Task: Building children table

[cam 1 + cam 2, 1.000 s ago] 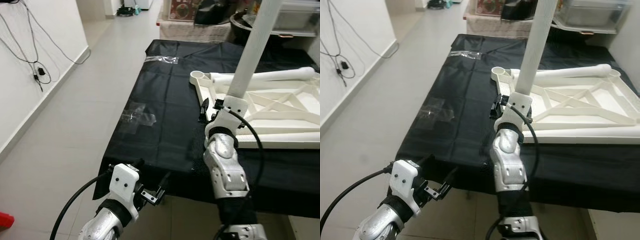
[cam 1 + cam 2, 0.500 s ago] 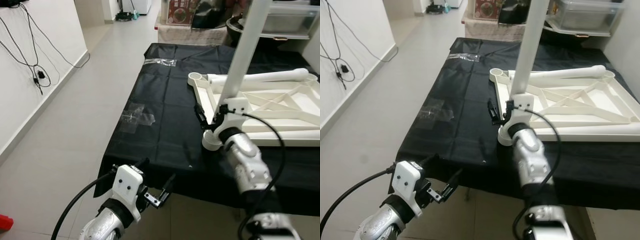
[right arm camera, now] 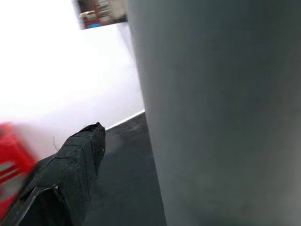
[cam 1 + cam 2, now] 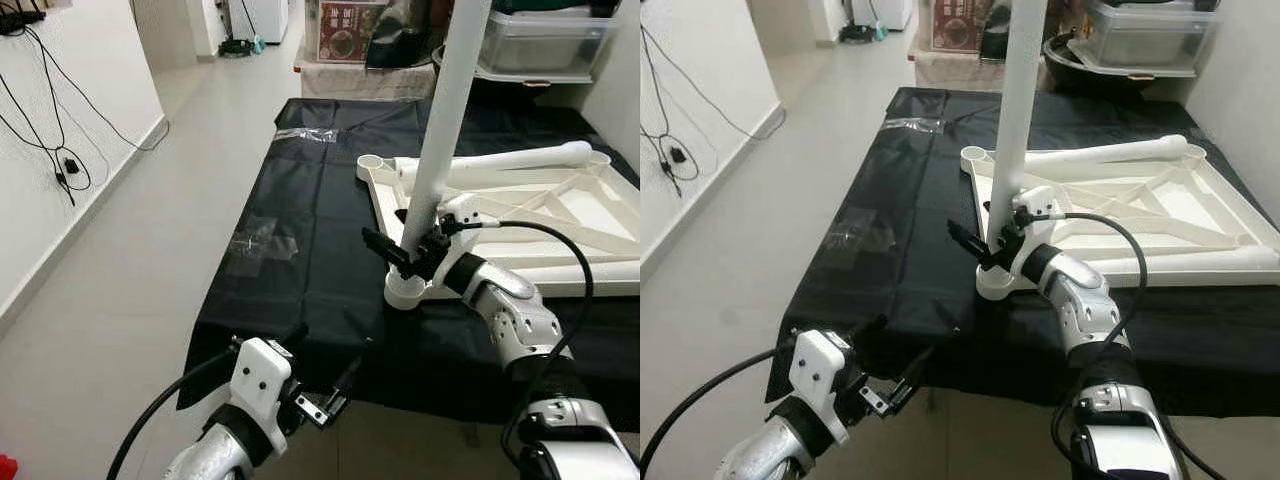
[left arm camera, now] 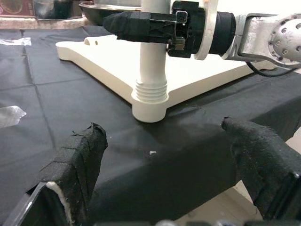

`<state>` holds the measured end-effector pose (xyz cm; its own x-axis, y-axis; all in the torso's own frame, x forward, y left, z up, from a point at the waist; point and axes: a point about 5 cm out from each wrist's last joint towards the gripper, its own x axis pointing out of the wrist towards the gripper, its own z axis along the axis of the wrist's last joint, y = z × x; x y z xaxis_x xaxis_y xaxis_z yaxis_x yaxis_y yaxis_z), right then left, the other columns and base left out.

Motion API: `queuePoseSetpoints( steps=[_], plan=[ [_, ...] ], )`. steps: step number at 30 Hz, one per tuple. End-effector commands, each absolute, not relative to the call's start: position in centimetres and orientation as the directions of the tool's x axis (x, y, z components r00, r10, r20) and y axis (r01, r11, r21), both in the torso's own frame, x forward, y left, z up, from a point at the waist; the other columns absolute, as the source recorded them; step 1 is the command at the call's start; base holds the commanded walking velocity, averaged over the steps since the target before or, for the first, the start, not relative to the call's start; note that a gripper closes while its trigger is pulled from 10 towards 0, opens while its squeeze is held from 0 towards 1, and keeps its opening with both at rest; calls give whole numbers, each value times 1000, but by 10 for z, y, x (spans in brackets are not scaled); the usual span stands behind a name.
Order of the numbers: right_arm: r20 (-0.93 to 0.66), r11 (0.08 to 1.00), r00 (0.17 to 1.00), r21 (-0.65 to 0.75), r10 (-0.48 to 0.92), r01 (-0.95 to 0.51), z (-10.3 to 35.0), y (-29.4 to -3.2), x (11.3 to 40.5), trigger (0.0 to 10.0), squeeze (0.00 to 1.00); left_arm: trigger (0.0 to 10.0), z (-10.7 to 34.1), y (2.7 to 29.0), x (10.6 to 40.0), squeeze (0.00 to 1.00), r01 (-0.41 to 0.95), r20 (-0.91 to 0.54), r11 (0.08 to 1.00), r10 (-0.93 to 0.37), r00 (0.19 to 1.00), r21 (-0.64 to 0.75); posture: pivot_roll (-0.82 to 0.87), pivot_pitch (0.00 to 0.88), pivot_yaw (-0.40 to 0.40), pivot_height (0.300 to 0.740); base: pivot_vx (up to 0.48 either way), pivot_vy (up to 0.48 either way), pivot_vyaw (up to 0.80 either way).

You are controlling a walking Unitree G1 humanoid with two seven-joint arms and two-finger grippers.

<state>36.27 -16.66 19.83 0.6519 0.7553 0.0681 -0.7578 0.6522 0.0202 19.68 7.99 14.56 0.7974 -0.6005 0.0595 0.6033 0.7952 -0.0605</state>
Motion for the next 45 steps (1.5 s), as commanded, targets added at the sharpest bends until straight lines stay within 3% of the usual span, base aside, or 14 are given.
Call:
queuePoseSetpoints(
  steps=[1, 13, 14, 24, 31, 33, 35, 38, 40, 41, 42, 43, 44, 45],
  plan=[
    [58, 526, 527, 34, 848, -850, 196, -145, 360, 10000, 0, 10000, 141, 79, 195, 0, 614, 50, 786, -612, 789, -75, 119, 86, -9, 740, 0, 0, 0],
    [31, 314, 314, 9, 949, -950, 194, -128, 354, 10000, 0, 10000, 143, 77, 192, 0, 647, 73, 757, -643, 762, -91, 123, 82, -9, 740, 0, 0, 0],
    [21, 308, 308, 3, 951, -951, 193, -125, 355, 0, 0, 10000, 144, 78, 192, 0, 646, 80, 758, -641, 764, -89, 124, 82, -8, 740, 0, 0, 0],
    [28, 352, 351, -42, 936, -935, 190, -122, 354, 0, 0, 10000, 144, 78, 195, 0, 637, 85, 766, -632, 770, -87, 114, 81, -2, 740, 0, 0, 0],
    [93, 580, 574, -51, 813, -813, 186, -124, 357, 0, 0, 10000, 143, 79, 197, 0, 635, 83, 767, -630, 772, -89, 107, 78, 0, 740, 0, 0, 0],
    [112, 842, 835, -34, 538, -538, 184, -132, 365, 0, 0, 10000, 143, 80, 199, 0, 634, 83, 769, -628, 774, -85, 96, 77, 8, 740, 0, 0, 0],
    [112, 842, 835, -34, 538, -538, 184, -132, 365, 0, 0, 10000, 143, 80, 199, 0, 634, 83, 769, -628, 774, -85, 96, 77, 8, 740, 0, 0, 0],
    [104, 974, 968, -21, 227, -226, 180, -142, 365, 0, 0, 10000, 144, 81, 200, 0, 633, 83, 770, -628, 774, -82, 90, 78, 10, 740, 0, 0, 0],
    [104, 974, 968, -21, 227, -226, 180, -142, 365, 0, 0, 10000, 144, 81, 200, 0, 633, 83, 770, -628, 774, -82, 90, 78, 10, 740, 0, 0, 0],
    [93, 1000, 995, 0, 24, -24, 176, -145, 357, 0, 0, 10000, 143, 81, 201, 0, 634, 82, 769, -629, 773, -80, 90, 82, 11, 740, 0, 0, 0],
    [93, 1000, 995, 0, 24, -24, 176, -145, 357, 0, 0, 10000, 143, 81, 201, 0, 634, 82, 769, -629, 773, -80, 90, 82, 11, 740, 0, 0, 0],
    [81, 987, 984, 31, -158, 156, 174, -145, 348, 0, 0, 10000, 143, 80, 201, 0, 635, 82, 768, -630, 772, -79, 91, 81, 7, 740, 0, 0, 0],
    [81, 987, 984, 31, -158, 156, 174, -145, 348, 0, 0, 10000, 143, 80, 201, 0, 635, 82, 768, -630, 772, -79, 91, 81, 7, 740, 0, 0, 0],
    [65, 952, 950, 63, -304, 300, 172, -144, 338, 0, 0, 10000, 143, 80, 201, 0, 635, 82, 769, -630, 773, -78, 92, 86, 6, 740, 0, 0, 0]
  ],
)
